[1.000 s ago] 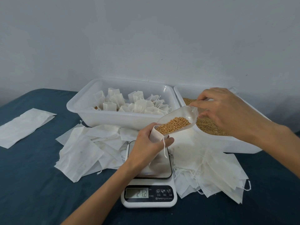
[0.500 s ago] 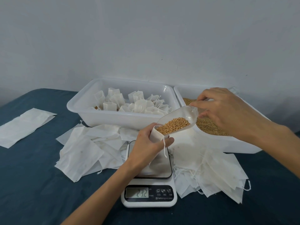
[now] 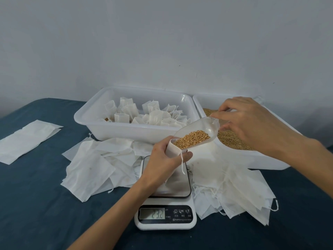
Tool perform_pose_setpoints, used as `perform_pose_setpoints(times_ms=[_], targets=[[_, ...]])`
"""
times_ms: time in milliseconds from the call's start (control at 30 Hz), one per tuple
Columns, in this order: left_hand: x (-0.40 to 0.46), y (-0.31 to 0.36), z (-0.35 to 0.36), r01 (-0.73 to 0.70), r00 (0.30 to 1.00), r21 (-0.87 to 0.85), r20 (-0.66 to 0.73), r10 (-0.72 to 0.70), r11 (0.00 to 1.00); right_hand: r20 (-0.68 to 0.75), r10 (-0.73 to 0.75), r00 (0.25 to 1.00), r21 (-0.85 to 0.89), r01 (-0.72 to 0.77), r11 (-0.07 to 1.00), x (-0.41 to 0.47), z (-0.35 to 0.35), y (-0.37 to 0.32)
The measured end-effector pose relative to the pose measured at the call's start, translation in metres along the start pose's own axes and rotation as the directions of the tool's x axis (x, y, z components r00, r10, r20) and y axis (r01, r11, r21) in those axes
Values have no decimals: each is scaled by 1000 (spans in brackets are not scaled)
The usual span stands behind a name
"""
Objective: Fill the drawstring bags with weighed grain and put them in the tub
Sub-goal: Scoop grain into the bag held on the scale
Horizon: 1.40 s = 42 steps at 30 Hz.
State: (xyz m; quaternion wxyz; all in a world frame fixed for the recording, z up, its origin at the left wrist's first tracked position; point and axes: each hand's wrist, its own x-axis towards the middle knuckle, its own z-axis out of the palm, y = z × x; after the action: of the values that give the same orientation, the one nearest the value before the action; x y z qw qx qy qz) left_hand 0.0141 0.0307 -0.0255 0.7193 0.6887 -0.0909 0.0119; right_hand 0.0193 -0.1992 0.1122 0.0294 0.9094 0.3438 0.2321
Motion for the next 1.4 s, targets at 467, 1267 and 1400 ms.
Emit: perform_pose_setpoints(times_ms=[467, 1267, 1400], targets=[[0, 2, -2, -33, 999, 24, 12, 32, 999, 37, 80, 996, 91, -83, 992, -4, 10, 5], [-1, 18, -14, -24, 999, -49, 35, 26, 998, 465, 704, 538, -164, -728, 665, -41, 110, 123], [0, 17, -14, 7, 1000, -50, 2, -7, 999, 508, 709, 490, -216, -724, 655, -40, 104, 119]])
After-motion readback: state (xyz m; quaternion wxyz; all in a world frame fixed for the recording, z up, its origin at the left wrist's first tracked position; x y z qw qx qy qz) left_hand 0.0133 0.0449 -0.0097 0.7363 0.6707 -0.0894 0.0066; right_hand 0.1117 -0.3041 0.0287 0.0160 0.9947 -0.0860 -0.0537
